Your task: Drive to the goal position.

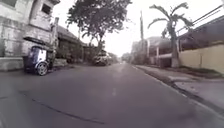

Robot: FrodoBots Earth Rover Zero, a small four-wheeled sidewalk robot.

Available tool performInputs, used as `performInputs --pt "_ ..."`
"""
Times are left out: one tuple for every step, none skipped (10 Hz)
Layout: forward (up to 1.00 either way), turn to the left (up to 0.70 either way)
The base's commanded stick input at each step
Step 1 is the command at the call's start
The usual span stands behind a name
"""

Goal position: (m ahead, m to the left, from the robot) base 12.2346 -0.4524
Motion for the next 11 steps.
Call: performInputs --pt "1.0 0.0" --pt "1.0 0.0" --pt "1.0 0.0" --pt "1.0 -0.38" --pt "1.0 -0.4" --pt "1.0 -0.4" --pt "1.0 -0.4" --pt "1.0 -0.4" --pt "1.0 -0.4" --pt "1.0 -0.19" --pt "1.0 0.0"
